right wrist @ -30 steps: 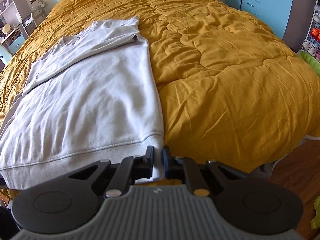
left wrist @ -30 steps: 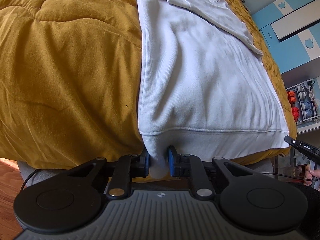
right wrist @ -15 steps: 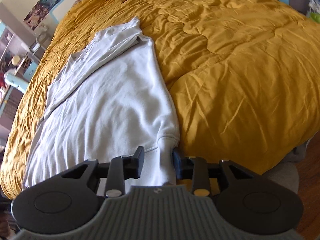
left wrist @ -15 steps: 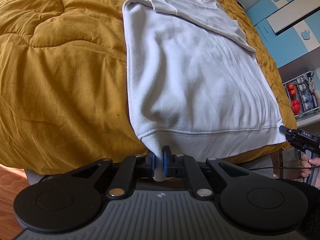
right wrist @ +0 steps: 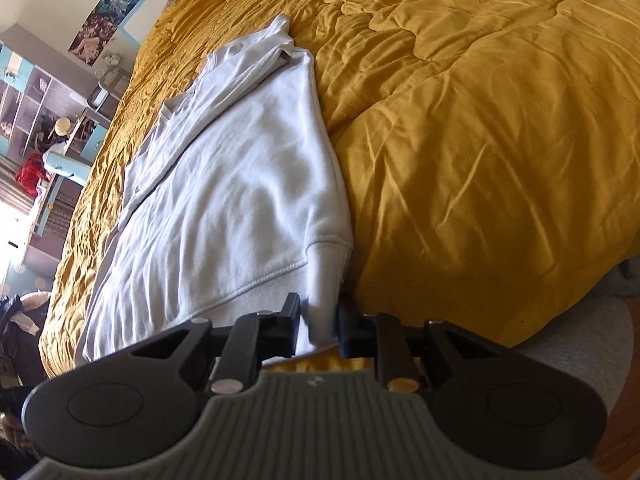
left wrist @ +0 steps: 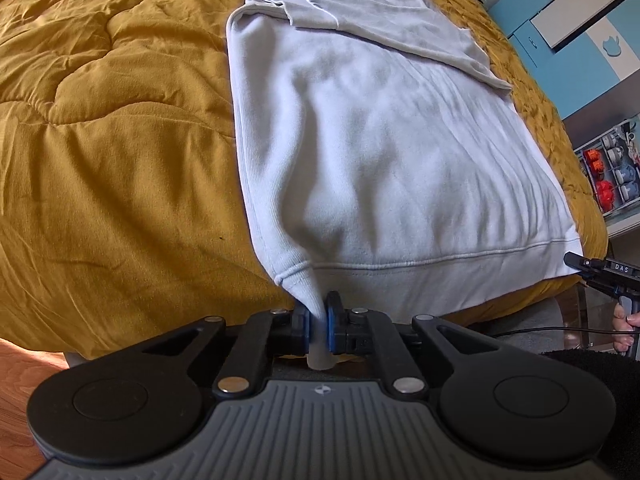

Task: Fold small clothes
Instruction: 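Close both grippers on the ribbed hem of the white sweatshirt, then lift the hem with both grippers and fold it toward the collar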

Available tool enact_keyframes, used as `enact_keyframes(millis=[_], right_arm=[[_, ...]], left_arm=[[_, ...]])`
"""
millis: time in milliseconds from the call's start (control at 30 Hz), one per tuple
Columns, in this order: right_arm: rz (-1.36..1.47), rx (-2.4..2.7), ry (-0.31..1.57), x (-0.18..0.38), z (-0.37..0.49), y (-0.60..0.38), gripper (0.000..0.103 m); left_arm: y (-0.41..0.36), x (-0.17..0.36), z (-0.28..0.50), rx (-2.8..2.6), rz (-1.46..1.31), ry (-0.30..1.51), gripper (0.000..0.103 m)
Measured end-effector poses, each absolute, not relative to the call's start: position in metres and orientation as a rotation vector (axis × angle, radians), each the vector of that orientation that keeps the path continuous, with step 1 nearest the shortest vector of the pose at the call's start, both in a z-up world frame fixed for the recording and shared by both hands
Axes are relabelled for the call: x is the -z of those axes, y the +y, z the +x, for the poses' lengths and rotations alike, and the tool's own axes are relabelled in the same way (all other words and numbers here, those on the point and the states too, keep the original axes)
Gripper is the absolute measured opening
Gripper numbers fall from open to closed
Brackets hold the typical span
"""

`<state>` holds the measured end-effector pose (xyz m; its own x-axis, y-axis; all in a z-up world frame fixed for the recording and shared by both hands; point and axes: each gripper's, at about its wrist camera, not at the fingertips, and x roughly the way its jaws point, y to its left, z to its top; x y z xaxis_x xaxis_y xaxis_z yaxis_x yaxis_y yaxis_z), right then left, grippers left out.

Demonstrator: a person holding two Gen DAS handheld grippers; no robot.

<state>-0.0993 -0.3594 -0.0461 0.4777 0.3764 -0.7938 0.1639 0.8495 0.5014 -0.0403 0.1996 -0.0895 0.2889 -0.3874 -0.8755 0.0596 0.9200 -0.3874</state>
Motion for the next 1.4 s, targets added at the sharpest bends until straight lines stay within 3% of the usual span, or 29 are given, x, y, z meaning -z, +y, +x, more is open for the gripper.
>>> enact_keyframes(millis=[133, 233, 400, 633, 1067, 1400], right_arm=[[0.402, -0.223, 1.031, 0.022, -0.104, -0.34, 0.011], [0.452, -0.273, 0.934, 0.004, -0.107, -0.34, 0.004], [0.56, -0.288, 0.845, -0.005, -0.099, -0.346, 0.001], [0.725, -0.309, 0.738, -0.013, -0.095, -0.355, 0.0], [0.574, -0.474, 0.497, -0.102, -0.056, -0.32, 0.0], [0.599, -0.568, 0.388, -0.132, -0.052, -0.302, 0.0]], left_arm=[[0.201, 0.068, -0.043, 0.315, -0.283, 1.204, 0.005], [0.203, 0.05, -0.042, 0.336, -0.309, 1.137, 0.004], [0.202, 0.037, -0.032, 0.346, -0.353, 1.075, 0.004], [0.211, 0.03, -0.017, 0.284, -0.463, 0.947, 0.004], [0.184, -0.027, 0.003, 0.185, -0.251, 0.629, 0.004], [0.222, -0.065, -0.028, 0.277, -0.395, 0.472, 0.004]])
